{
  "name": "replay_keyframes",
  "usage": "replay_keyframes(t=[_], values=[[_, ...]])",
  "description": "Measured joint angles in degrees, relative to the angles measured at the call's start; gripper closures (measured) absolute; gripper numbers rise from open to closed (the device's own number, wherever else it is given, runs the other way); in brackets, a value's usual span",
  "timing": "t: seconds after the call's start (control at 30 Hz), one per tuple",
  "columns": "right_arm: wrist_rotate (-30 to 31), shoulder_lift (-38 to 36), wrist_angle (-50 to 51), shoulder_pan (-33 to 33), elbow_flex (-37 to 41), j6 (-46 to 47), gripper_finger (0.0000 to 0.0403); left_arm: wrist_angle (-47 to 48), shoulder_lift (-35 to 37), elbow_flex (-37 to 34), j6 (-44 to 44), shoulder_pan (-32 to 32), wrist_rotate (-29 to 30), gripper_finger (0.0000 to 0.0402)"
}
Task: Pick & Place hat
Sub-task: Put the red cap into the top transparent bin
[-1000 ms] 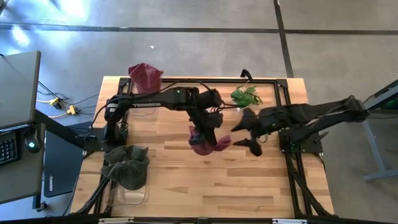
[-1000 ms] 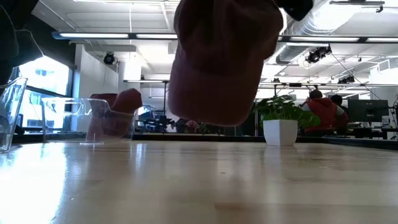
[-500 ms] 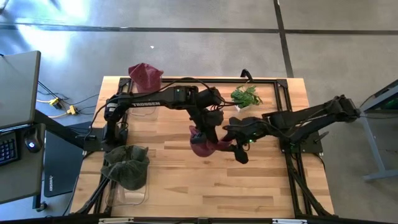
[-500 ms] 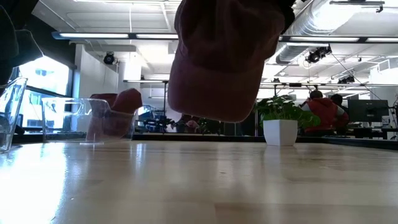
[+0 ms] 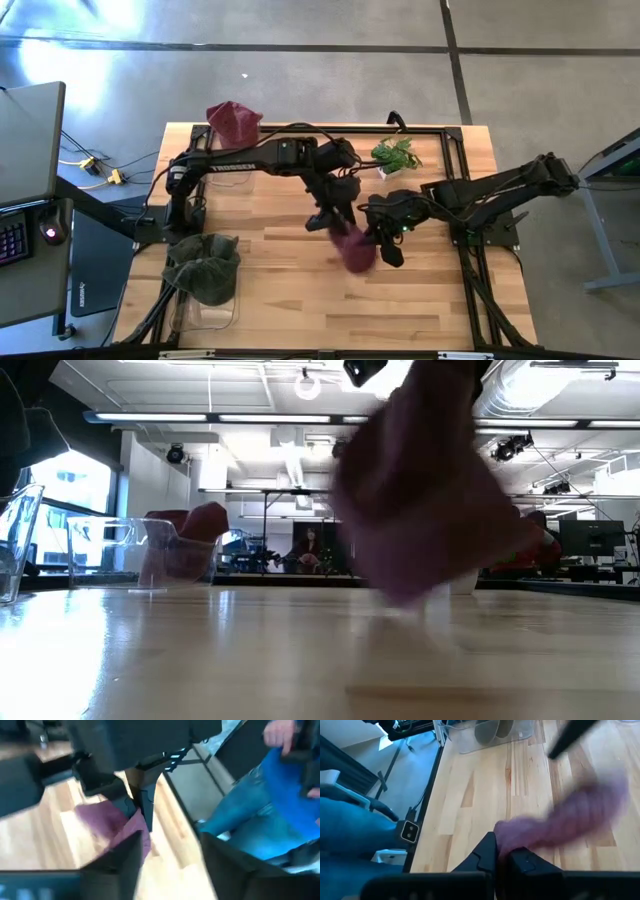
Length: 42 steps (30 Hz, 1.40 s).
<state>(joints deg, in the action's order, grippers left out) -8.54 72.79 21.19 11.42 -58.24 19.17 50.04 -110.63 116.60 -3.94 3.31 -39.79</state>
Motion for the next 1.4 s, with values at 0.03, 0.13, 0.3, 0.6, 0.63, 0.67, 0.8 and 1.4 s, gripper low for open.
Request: replay_keyframes(t=[0.03, 0.13, 0.3, 0.6, 0.63, 0.67, 0.8, 1.4], values=[[-0.02, -0.06, 0.16, 0.00, 0.00, 0.25, 0.0392, -0.02, 0.00, 0.00, -2.24, -0.21, 1.07, 0.0189], [-0.06, -0.15, 0.89, 0.00, 0.01, 0.32, 0.0396, -0.02, 0.00, 0.00, -8.11, -2.05, 7.80, 0.0129], [-0.04, -0.95, 1.01, 0.00, 0.00, -0.06, 0.0394, -0.18, 0.00, 0.00, -11.72, -6.74, 25.26, 0.0090], [-3.04, -4.07, 7.82, 1.38, 0.02, -3.14, 0.0396, -6.37, -1.69, 0.09, -11.30, -8.53, 28.38, 0.0087], [-3.50, -4.78, 7.93, 1.82, 0.02, -3.85, 0.0398, -6.94, -1.69, 0.07, -11.28, -8.52, 28.37, 0.0087], [-3.71, -5.50, 8.10, 2.36, 0.02, -4.19, 0.0399, -7.67, -1.78, 0.04, -11.30, -8.42, 28.35, 0.0087], [-2.98, -8.29, 8.41, 5.09, 0.02, -7.57, 0.0396, -11.86, -2.49, 0.06, -10.50, -7.95, 25.04, 0.0087], [1.52, -12.37, 10.56, 14.40, 0.02, -24.57, 0.0398, -30.50, -10.08, 0.23, -2.69, -7.76, 9.91, 0.0087]])
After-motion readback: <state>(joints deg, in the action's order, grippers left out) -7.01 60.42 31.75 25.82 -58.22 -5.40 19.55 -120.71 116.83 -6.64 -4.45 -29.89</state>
